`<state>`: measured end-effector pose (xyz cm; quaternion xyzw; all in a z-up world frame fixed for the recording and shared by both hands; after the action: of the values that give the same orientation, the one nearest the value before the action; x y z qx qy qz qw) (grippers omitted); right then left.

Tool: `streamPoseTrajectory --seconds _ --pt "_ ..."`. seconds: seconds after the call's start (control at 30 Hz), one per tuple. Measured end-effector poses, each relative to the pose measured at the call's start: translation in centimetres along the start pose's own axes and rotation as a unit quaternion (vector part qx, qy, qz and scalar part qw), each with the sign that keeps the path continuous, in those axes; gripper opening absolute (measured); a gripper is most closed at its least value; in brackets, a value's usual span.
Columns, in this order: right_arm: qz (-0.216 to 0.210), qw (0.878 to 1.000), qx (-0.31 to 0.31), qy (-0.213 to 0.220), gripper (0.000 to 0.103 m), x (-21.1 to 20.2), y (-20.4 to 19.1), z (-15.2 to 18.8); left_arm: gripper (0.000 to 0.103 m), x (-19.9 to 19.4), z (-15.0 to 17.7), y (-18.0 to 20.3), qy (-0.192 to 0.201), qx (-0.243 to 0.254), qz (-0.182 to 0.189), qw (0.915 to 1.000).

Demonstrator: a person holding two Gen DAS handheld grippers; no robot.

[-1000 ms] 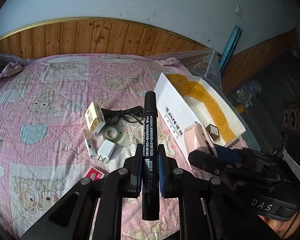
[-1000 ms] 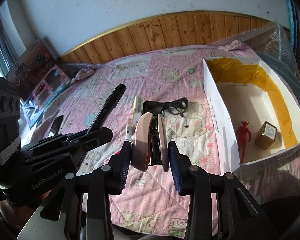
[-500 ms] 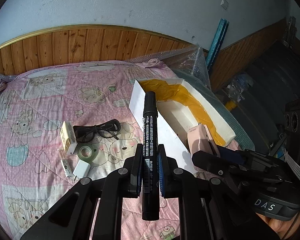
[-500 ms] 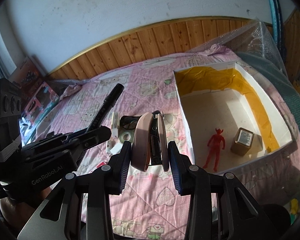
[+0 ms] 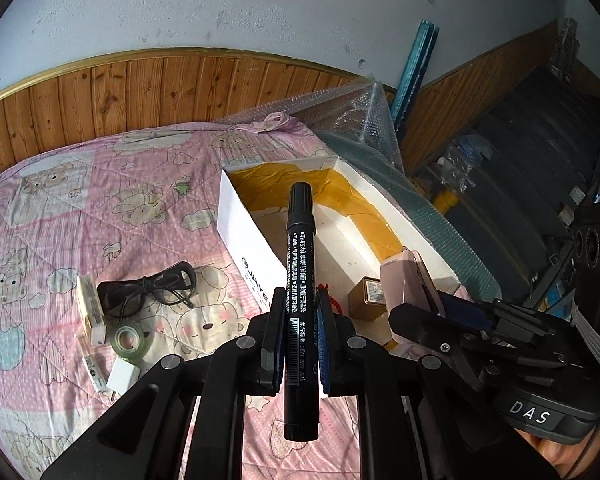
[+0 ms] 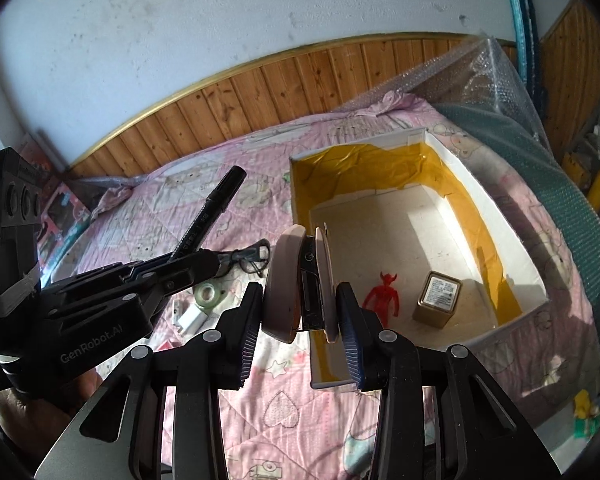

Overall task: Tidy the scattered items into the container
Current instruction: 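Open both tools to drop the marker and stapler into the box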

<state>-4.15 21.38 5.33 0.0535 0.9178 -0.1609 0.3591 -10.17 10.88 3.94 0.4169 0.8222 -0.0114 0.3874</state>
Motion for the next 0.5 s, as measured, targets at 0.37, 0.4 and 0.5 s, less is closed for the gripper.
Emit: streamPoseTrajectory --seconds 0.37,0.4,0.5 --pt "0.022 1.000 0.009 -0.012 0.039 1.6 3.2 -1.6 0.014 4.3 -1.5 1.8 -0.026 0.003 0.022 0.9994" --pt "0.024 1.000 0.009 -0.014 0.039 1.9 3.4 -1.7 0.014 4.8 -1.6 2.0 -0.029 0.003 0.023 0.9993" --pt "0.029 0.999 0.010 -0.023 0.039 2.8 4.4 -2.1 0.014 6.2 -1.7 2.3 -0.043 0.001 0.028 0.9987"
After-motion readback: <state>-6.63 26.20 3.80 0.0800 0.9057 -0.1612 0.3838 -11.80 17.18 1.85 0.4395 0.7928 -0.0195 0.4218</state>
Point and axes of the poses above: each gripper's, at about its wrist camera, not at the fingertips, and x roughly the way its jaws point, y to its right, z to its underside, the point moved 6 cm from there along x, roughly the way its jaws point, and after that the axes turned 4 degrees about y, right-handed, at the moved point
